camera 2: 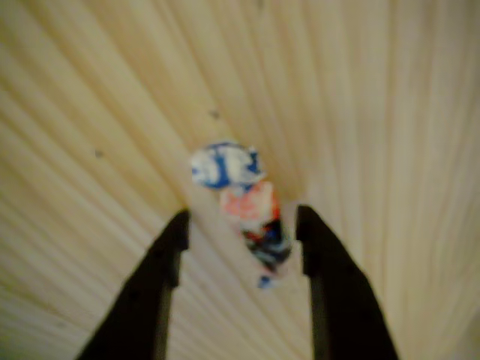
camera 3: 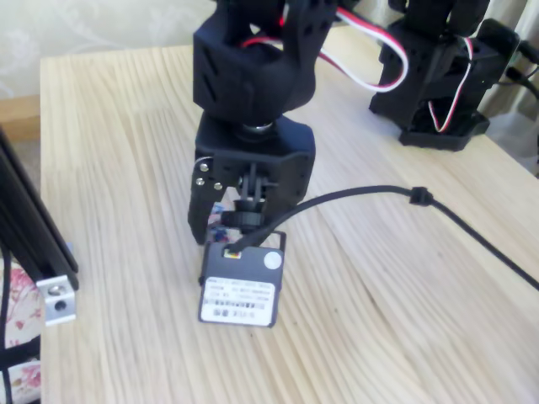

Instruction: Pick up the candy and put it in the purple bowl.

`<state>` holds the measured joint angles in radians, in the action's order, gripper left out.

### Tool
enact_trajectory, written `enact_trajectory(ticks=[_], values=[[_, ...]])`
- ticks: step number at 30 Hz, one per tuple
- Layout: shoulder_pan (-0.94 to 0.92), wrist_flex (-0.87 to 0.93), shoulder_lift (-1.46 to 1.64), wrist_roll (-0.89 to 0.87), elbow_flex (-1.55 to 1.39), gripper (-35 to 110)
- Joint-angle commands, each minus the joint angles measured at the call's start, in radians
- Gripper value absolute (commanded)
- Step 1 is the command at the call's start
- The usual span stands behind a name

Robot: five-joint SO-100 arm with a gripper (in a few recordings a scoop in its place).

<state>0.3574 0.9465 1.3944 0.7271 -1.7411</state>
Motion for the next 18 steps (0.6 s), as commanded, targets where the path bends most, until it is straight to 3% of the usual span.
enact_trajectory(ticks=[1, 18], values=[[-0.011, -0.020, 0.009, 0.023, -0.008, 22], [-0.043, -0.064, -0.043, 0.092, 0.008, 10]])
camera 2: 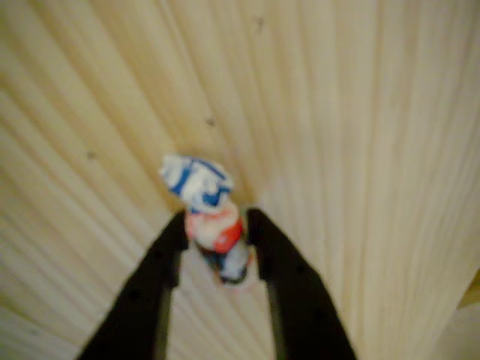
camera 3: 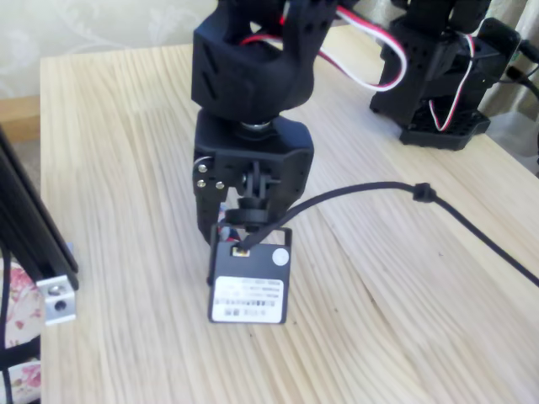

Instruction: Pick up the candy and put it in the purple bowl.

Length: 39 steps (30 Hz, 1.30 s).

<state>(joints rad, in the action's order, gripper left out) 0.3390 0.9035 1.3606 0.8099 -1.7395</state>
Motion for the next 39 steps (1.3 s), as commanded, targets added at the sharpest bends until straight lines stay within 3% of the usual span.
enact_trajectory(ticks=[1, 15, 25, 39], values=[[-0.023, -0.021, -0.011, 0.005, 0.009, 9], [-0.020, 0.103, 0.031, -0.187, 0.147, 5], [0.002, 0.169, 0.209, -0.163, 0.060, 3], [0.229, 0.351, 0.528, -0.238, 0.038, 3]])
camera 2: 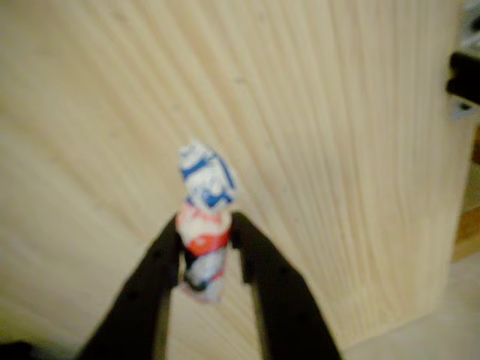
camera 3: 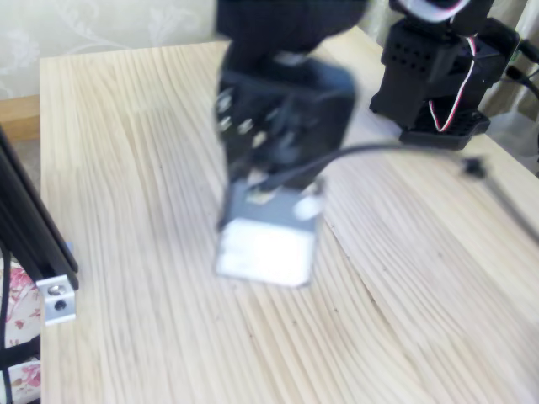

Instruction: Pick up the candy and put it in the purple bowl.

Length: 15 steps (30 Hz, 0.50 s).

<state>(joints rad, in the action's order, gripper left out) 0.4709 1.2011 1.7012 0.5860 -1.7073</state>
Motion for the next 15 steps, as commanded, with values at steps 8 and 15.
enact_trajectory(ticks=[8, 15], values=[[0.408, 0.141, 0.293, -0.186, 0.046, 3], [0.643, 0.158, 0.219, -0.305, 0.160, 3]])
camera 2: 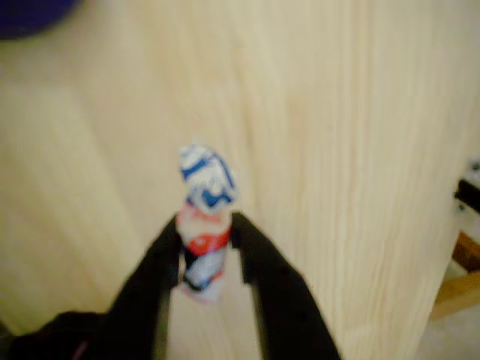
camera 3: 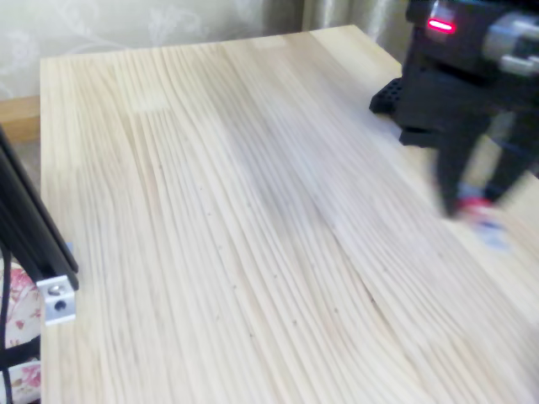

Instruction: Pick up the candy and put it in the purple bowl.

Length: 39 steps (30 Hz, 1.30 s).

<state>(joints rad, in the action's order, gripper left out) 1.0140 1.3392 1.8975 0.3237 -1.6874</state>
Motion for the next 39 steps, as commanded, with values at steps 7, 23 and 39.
enact_trajectory(ticks=[7, 23, 39], values=[[0.244, -0.071, -0.097, -0.091, 0.241, 2], [0.325, -0.133, -0.328, -0.192, 0.566, 2], [0.380, -0.158, -0.526, -0.250, 0.755, 2]])
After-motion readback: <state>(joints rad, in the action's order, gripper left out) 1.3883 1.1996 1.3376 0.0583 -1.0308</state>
